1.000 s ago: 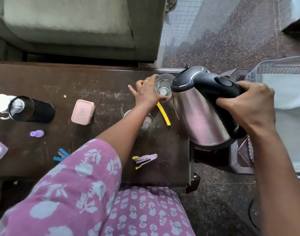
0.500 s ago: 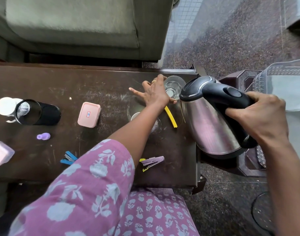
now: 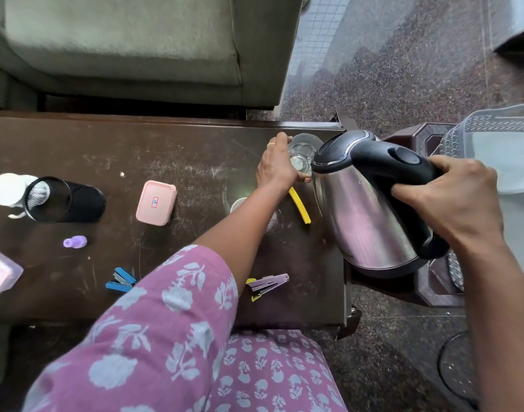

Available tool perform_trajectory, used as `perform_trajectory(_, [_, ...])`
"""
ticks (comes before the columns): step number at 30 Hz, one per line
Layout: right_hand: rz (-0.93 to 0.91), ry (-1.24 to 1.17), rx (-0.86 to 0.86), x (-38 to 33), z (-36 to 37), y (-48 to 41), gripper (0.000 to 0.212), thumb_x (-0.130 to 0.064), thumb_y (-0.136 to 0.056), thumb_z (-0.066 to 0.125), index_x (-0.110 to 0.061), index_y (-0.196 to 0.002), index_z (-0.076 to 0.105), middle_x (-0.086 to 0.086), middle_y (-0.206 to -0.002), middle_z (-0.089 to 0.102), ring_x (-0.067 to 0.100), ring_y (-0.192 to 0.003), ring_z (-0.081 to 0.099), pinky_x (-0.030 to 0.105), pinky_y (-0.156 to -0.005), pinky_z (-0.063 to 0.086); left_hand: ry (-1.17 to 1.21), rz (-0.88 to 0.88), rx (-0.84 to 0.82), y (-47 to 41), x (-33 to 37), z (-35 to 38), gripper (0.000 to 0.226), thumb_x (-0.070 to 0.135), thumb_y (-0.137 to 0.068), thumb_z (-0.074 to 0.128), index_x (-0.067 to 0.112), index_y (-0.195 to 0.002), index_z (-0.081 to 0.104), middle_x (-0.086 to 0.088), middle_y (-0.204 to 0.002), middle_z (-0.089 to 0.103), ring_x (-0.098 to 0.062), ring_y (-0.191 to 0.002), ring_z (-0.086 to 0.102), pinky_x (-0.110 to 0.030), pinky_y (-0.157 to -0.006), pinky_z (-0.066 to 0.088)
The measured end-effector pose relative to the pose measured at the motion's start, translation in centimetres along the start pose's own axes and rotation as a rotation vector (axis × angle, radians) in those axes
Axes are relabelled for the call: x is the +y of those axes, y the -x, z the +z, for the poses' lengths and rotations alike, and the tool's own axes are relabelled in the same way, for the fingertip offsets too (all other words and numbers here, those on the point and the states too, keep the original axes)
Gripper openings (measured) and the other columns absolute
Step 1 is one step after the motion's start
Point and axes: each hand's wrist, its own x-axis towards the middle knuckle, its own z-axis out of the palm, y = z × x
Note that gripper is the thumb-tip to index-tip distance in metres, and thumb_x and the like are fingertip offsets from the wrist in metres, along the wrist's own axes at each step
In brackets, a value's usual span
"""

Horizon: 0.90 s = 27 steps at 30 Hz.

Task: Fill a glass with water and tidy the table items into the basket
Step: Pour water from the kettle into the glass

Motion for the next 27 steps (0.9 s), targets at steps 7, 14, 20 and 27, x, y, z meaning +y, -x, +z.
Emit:
perform_trajectory(7, [-0.009, -0.008, 0.008, -0.10, -0.19, -0.01, 0.037, -0.038, -0.053, 0.058, -0.004, -0.068, 0.063, 0.020, -0.055, 0.048, 0.034, -0.062, 0.052, 0.029, -0.057, 0.033, -0.029, -0.004, 0.000, -0.04, 0.02, -0.04, 0.080, 0.021, -0.052, 0.089, 0.019, -0.119, 0.044, 0.001, -0.126, 0.052, -0.023, -0.113, 0.052, -0.038, -0.081, 0.044])
perform_trajectory(14, [0.005, -0.031, 0.003, -0.06, -0.34, 0.02, 0.034, -0.038, -0.053, 0.058, -0.007, -0.066, 0.062, 0.008, -0.049, 0.046, 0.032, -0.060, 0.050, 0.028, -0.058, 0.032, -0.102, -0.039, -0.001, 0.05, 0.23, -0.20, 0.086, 0.033, -0.050, 0.089, 0.025, -0.122, 0.043, 0.003, -0.127, 0.052, -0.023, -0.118, 0.048, -0.039, -0.081, 0.044])
perform_trajectory(20, [0.001, -0.030, 0.024, 0.14, -0.38, 0.01, 0.038, -0.038, -0.053, 0.058, -0.004, -0.069, 0.064, 0.014, -0.052, 0.050, 0.034, -0.062, 0.053, 0.029, -0.057, 0.035, -0.113, -0.046, -0.012, 0.12, 0.15, -0.23, 0.087, 0.036, -0.051, 0.088, 0.027, -0.124, 0.041, 0.005, -0.130, 0.050, -0.023, -0.120, 0.044, -0.038, -0.080, 0.042])
perform_trajectory(27, [0.002, -0.042, 0.013, 0.19, -0.59, 0.19, 0.036, -0.038, -0.053, 0.058, -0.005, -0.066, 0.063, 0.007, -0.048, 0.045, 0.034, -0.061, 0.052, 0.029, -0.056, 0.034, -0.128, -0.045, -0.014, 0.06, 0.11, -0.15, 0.087, 0.037, -0.052, 0.087, 0.028, -0.125, 0.041, 0.005, -0.132, 0.048, -0.023, -0.121, 0.043, -0.038, -0.084, 0.041])
